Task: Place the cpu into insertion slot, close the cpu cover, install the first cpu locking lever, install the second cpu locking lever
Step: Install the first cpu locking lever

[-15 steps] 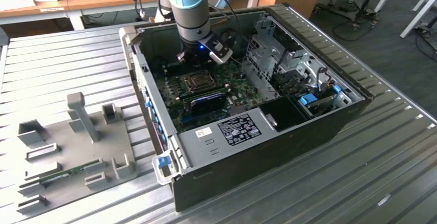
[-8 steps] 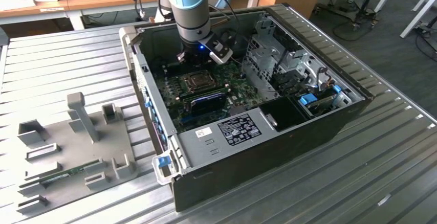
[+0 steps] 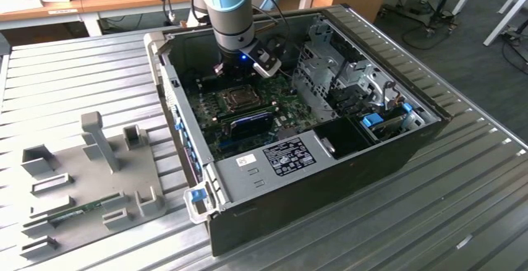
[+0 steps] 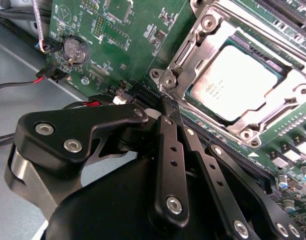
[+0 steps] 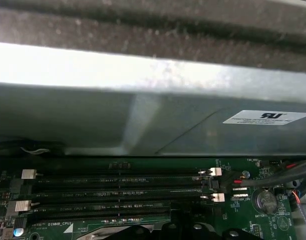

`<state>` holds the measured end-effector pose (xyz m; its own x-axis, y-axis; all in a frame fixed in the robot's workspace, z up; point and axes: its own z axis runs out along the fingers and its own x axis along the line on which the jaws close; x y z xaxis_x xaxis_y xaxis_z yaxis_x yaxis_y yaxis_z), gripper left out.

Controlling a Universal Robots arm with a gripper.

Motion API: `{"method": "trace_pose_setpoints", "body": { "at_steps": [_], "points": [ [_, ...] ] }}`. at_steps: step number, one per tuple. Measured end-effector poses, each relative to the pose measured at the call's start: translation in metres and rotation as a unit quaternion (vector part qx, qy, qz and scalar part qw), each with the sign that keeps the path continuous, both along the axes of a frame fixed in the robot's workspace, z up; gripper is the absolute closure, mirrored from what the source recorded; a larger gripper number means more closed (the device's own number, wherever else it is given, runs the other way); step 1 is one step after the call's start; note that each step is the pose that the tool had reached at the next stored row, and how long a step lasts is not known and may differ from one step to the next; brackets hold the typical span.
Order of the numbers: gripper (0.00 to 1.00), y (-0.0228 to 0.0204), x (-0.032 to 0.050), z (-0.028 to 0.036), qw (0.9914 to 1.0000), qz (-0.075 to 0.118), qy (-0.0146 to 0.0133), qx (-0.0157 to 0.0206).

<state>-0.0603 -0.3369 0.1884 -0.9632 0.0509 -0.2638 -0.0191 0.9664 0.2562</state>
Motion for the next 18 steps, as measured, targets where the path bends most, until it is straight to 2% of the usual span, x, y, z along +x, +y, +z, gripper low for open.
{"method": "trace_pose_setpoints", "body": {
  "at_steps": [10, 16, 18],
  "points": [
    [0.89, 0.0000, -0.0005, 0.0000, 1.00000, 0.000, -0.0007, 0.0001],
    [0.89, 0.0000, -0.0038, 0.0000, 0.99999, 0.000, -0.0052, 0.0002],
    [0.89, -0.0001, -0.0043, 0.0001, 0.99997, 0.000, -0.0077, 0.0014]
  ]
}}
